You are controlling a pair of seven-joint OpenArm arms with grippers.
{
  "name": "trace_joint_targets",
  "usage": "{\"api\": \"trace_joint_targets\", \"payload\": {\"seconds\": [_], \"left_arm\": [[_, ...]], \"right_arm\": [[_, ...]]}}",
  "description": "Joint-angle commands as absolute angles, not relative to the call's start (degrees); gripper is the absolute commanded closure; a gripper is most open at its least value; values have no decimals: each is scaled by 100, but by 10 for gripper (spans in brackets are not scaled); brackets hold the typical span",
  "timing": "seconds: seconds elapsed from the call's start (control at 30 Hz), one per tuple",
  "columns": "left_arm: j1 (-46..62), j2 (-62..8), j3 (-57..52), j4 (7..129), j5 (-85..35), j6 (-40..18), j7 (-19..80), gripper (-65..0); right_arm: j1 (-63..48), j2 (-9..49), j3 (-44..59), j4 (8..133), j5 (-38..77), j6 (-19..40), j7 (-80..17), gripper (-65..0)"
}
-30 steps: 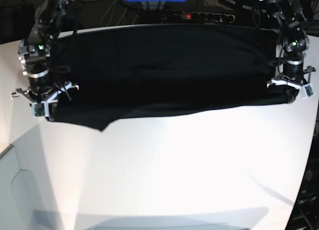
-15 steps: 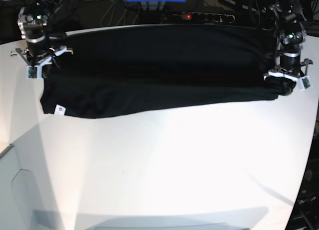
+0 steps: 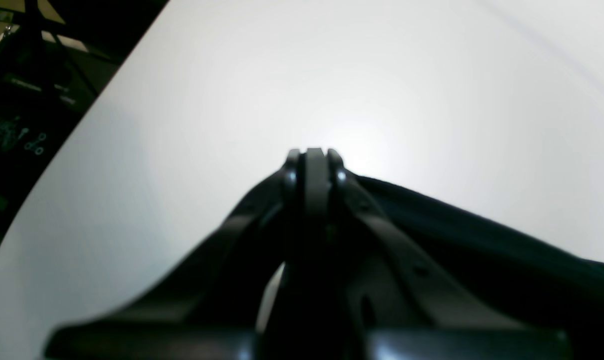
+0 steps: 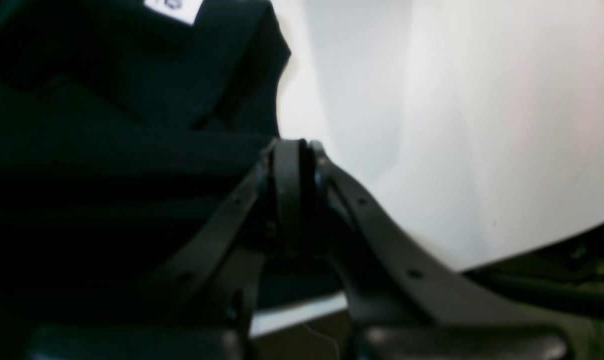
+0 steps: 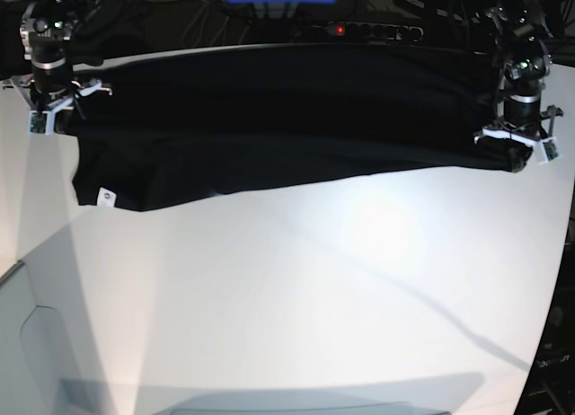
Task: Fold the T-shirt properly
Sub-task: 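Move both grippers to the corners of the folded band and grasp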
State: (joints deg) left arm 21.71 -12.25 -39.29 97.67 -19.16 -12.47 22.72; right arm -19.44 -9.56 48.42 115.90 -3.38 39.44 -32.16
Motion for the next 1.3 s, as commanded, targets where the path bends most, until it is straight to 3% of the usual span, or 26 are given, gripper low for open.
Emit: {"api": "trace_joint_targets", "payload": {"seconds": [0.0,0.5,1.1,1.27], "left_arm": [[2167,-1341,-3987,9886,-1903,-1218,2105,-1],[2598,-1323,-4259,10554,-1903,-1218,2105,-1],[2598,-1305,-4268,10299,-1930,-1218,2105,-1],[2598,-1305,-4268,10299,-1903,-1218,2105,-1]], "right_arm": [[-1947,-900,4875,11714,-321,4000,-3081,0],[-2712,-900,3160,11697,-347,4000,-3090,0],[-3257,-900,2888,11679,-347,4000,-3108,-2],[-3204,-900,2941,11688,-347,4000,-3108,-178]]}}
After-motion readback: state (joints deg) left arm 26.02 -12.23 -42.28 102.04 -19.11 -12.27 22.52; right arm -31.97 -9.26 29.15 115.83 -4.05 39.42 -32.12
